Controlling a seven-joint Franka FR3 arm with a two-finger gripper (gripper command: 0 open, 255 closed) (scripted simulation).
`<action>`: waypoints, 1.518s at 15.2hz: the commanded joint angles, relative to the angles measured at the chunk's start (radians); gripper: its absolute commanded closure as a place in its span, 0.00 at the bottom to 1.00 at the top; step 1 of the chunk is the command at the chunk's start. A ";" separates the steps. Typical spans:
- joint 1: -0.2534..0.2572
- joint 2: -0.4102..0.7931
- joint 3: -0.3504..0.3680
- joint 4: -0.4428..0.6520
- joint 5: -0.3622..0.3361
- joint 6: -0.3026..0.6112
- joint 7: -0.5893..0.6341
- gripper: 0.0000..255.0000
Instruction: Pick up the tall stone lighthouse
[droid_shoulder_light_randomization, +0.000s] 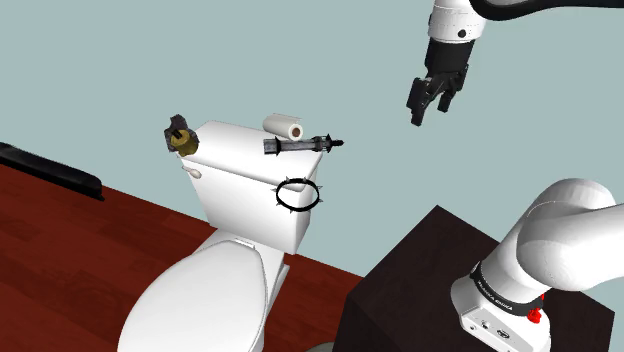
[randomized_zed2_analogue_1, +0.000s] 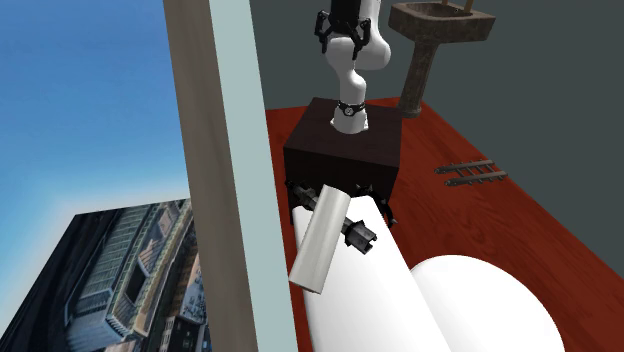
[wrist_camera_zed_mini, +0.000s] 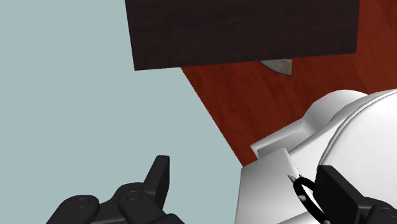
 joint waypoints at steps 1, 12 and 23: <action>0.000 0.000 0.000 0.000 0.000 0.000 0.000 0.00; 0.071 0.345 -0.137 0.062 -0.045 0.332 -0.363 0.00; 0.131 0.748 -0.188 0.284 0.041 0.546 -0.732 0.00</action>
